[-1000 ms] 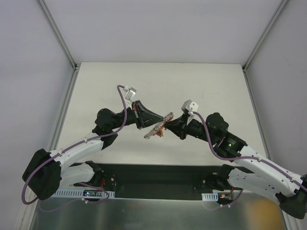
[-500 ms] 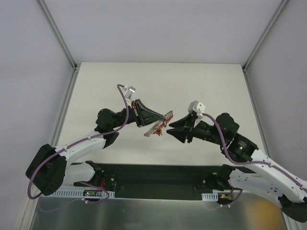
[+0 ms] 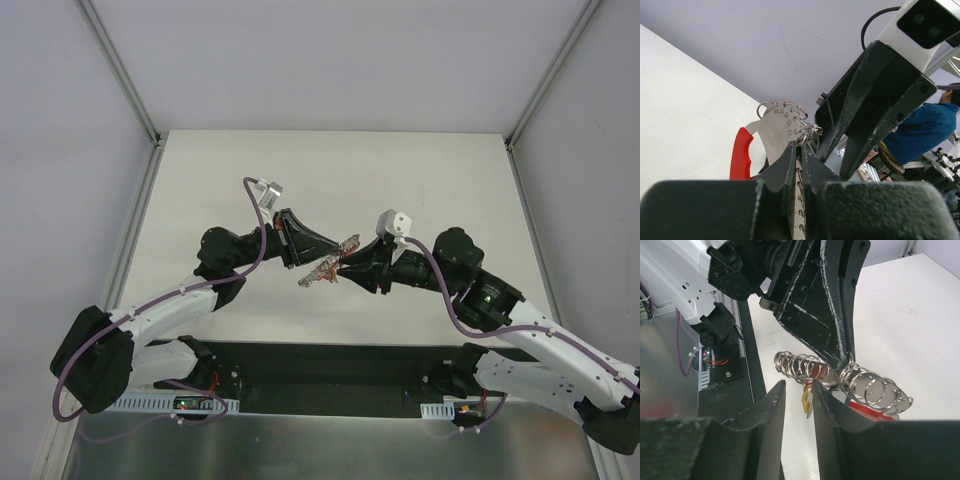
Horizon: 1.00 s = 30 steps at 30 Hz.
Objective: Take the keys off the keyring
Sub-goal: Adjust the key on the keyring.
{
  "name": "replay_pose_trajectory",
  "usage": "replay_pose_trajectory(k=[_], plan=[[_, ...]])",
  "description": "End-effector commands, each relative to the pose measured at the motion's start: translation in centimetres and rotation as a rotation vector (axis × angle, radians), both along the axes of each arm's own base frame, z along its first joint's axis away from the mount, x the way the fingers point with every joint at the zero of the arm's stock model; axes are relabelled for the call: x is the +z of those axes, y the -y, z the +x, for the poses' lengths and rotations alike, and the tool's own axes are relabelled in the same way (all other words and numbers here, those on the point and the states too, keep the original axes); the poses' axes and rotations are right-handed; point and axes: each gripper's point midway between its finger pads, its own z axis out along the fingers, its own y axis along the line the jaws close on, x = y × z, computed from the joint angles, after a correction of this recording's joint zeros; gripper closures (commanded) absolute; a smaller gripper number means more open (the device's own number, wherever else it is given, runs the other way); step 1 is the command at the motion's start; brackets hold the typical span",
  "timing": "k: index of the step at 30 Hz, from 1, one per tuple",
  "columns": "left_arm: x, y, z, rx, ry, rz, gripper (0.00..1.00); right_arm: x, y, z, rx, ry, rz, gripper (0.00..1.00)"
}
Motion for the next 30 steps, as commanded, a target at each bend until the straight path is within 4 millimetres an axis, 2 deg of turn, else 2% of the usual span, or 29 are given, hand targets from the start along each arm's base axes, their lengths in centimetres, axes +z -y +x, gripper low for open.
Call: replay_pose_trajectory(k=[1,15,22,27,30], plan=[[2.5,-0.8,-1.2,-0.014,0.134,-0.047,1.0,4.1,-0.2,0.6,-0.017,0.12,0.087,0.69],[2.5,-0.8,-2.0,-0.052,0.175,-0.042,1.0,4.1,0.5,2.3,-0.117,0.147,0.087,0.69],[3.1,-1.2,-3.5,-0.102,0.29,-0.082,1.0,4.2,0.8,2.6,-0.143,0.153,0.089,0.69],[2.4,-0.9,-4.2,-0.155,0.379,-0.057,1.0,4.4,0.7,2.9,-0.156,0.135,0.094,0.69],[2.0,-0.5,-3.8,-0.176,0.367,-0.027,1.0,4.4,0.9,3.0,-0.176,0.113,0.103,0.69]])
